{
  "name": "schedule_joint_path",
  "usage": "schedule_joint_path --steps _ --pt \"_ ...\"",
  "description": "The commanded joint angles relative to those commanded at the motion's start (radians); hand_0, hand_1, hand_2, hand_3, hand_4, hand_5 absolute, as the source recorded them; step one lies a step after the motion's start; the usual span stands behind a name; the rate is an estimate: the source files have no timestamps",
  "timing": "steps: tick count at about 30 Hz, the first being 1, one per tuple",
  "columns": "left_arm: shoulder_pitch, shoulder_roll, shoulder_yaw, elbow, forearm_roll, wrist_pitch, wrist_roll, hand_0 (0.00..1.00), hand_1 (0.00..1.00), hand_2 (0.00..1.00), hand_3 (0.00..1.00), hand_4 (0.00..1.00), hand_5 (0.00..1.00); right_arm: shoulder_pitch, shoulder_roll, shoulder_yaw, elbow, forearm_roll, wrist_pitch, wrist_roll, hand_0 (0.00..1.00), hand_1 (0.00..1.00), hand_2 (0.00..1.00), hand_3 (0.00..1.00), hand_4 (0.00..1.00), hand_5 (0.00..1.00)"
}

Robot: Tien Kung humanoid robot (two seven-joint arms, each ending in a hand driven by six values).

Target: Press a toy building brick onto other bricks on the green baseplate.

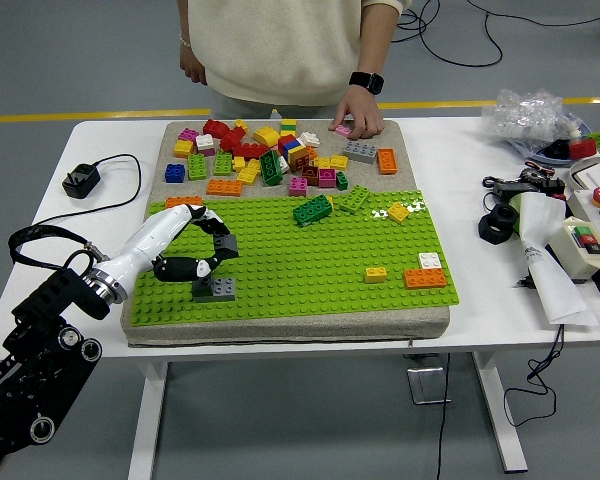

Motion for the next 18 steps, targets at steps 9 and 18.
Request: schedule_joint_path --steps 9,18 --pt "0.019 -0.001 0.026 0.003 0.004 -0.002 0.001 0.746 0.629 0.534 0.563 0.512 0.002 -0.002 0.0 -0.001 0.0 -0.002 0.001 -0.002 0.786 0.711 0.759 0.768 0.998 0.692" --pt "0.023 -0.006 0.036 0.016 0.004 0.0 -0.003 0.75 0.631 0.534 0.564 0.516 0.002 -0.002 0.003 -0.004 0.0 -0.001 0.0 -0.004 0.786 0.711 0.759 0.768 0.998 0.691"
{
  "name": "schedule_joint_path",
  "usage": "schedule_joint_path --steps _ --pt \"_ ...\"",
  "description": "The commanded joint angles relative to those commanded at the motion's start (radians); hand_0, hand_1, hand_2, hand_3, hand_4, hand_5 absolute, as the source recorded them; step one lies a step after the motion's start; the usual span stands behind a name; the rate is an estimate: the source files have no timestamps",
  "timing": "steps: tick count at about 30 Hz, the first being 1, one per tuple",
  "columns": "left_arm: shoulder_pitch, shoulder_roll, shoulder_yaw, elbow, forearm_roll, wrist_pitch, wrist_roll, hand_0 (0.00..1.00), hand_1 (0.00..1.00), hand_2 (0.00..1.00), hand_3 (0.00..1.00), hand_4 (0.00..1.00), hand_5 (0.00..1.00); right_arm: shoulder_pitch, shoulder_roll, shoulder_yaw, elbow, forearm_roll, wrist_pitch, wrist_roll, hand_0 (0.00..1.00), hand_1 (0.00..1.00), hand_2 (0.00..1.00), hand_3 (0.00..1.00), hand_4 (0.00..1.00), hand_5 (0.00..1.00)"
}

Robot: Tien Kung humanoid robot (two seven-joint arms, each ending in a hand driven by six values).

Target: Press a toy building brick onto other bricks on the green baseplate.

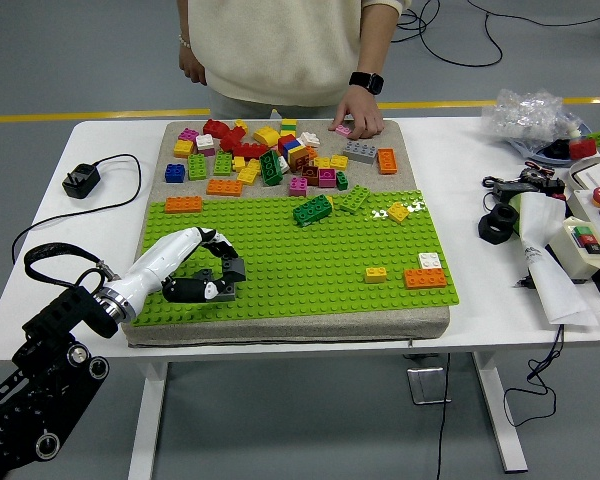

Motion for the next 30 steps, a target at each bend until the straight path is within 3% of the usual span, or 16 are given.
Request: schedule_joint_path --steps 30 --pt "-0.02 0.006 0.004 0.064 -0.002 0.001 -0.008 0.765 0.639 0.532 0.565 0.523 0.002 0.006 0.003 -0.004 0.0 0.012 -0.003 -0.008 0.785 0.71 0.759 0.768 0.998 0.692"
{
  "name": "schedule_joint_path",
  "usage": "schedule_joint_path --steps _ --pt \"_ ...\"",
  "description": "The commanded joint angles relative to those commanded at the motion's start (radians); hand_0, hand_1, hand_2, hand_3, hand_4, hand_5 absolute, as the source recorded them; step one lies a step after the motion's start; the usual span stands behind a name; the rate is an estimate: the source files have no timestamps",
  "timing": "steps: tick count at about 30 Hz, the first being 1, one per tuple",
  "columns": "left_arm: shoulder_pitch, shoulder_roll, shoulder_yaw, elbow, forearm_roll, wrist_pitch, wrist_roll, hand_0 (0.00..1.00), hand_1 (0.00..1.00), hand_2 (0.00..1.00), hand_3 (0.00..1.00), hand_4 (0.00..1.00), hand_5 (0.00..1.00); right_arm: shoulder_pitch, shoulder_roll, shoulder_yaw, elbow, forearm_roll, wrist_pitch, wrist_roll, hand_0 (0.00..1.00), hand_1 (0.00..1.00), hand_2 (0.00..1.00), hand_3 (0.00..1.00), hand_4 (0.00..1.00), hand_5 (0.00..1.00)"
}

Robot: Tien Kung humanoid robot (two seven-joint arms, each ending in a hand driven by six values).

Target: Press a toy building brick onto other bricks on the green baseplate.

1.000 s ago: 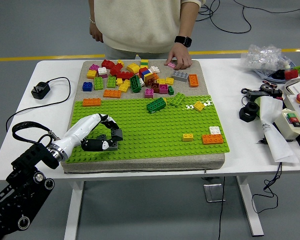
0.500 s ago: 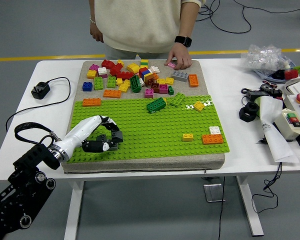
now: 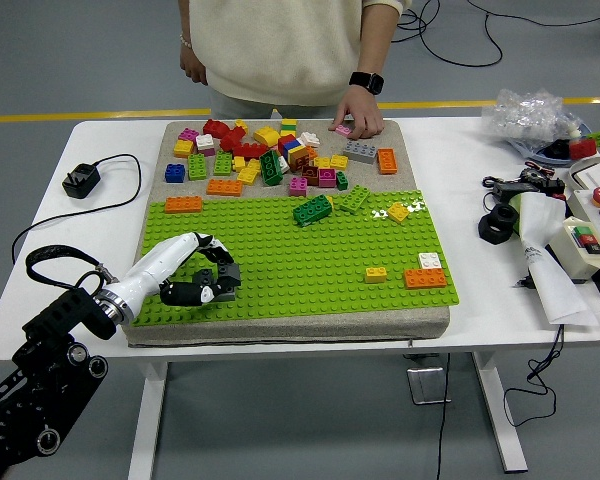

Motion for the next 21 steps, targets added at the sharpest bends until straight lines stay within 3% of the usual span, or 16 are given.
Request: schedule_joint_path --steps 21 --pt "0.003 0.003 0.001 0.02 0.002 0.0 -0.004 0.78 0.645 0.531 0.564 0.53 0.002 0.0 0.001 -0.002 0.0 0.003 0.0 -0.002 0.786 0.711 0.759 0.768 0.998 0.691"
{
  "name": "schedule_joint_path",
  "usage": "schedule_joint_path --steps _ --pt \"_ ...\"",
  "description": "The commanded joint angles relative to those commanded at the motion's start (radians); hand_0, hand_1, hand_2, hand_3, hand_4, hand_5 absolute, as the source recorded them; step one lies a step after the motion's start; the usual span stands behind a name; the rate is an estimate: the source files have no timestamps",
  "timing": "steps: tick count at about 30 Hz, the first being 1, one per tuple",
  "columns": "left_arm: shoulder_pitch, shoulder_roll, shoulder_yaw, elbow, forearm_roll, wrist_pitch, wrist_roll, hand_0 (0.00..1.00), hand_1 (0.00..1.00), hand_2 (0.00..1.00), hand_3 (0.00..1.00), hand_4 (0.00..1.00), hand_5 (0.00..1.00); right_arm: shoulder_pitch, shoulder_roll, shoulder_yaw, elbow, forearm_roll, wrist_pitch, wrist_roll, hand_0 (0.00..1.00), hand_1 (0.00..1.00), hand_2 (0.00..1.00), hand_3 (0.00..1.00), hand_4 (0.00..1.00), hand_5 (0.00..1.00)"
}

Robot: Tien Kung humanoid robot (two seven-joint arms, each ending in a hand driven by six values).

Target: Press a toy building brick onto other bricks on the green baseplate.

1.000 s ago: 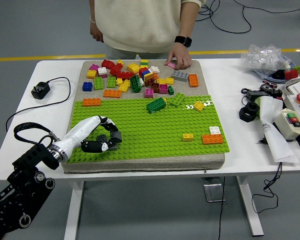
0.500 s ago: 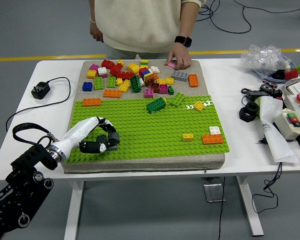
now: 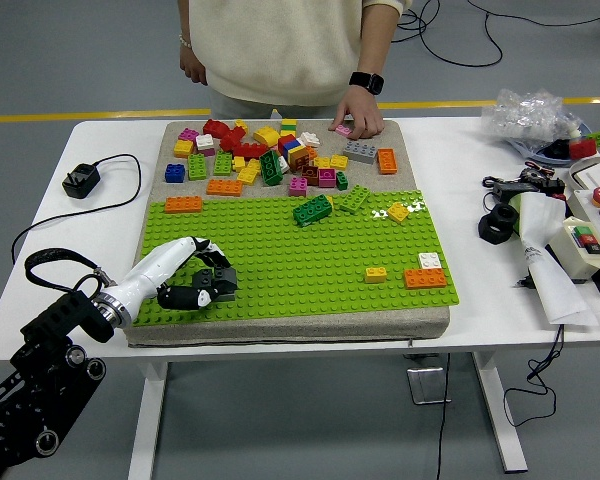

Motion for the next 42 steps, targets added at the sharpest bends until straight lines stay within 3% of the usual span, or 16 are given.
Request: schedule_joint_path --steps 42 --pt "-0.004 0.004 -0.008 0.018 0.006 -0.009 -0.012 0.844 0.68 0.547 0.6 0.578 0.002 -0.003 0.004 -0.002 0.0 0.002 0.0 -0.002 0.786 0.711 0.758 0.768 0.998 0.691"
